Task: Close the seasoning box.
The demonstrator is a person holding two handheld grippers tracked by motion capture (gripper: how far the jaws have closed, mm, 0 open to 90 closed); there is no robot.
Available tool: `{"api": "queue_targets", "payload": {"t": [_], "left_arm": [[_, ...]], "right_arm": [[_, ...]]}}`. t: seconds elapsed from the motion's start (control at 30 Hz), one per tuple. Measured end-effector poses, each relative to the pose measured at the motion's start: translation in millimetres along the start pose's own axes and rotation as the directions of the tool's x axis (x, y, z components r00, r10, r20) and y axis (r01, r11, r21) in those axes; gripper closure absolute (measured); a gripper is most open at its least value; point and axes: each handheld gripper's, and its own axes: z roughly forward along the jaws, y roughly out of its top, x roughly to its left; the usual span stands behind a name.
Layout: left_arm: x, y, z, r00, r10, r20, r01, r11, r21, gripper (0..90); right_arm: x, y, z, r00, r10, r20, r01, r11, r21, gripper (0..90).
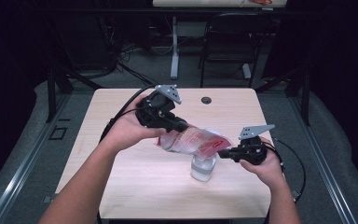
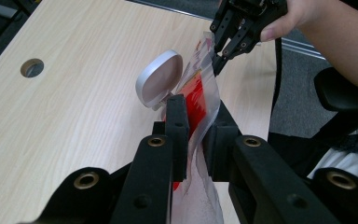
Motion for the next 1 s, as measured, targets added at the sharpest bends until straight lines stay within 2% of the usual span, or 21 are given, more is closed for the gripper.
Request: {"api": "queue_targets", "payload": {"t": [0.9,1.0], "left_arm": [[-2.1,2.6,1.1,1.0,-0.001,0.003,0.001,1.0,0.005,82.4],[-1.9,2.9,1.2,1.0,0.008,0.006,-0.008,0.9999,0.008,82.4]], "right_arm": [[-0.8,-0.6,0.0,1.0,0.003,0.001,-0.003,1.0,0.006,90.0],[-0.9,-0.9,-0.2,1.0,0.007,0.001,-0.007,1.0,-0.002,90.0]]}}
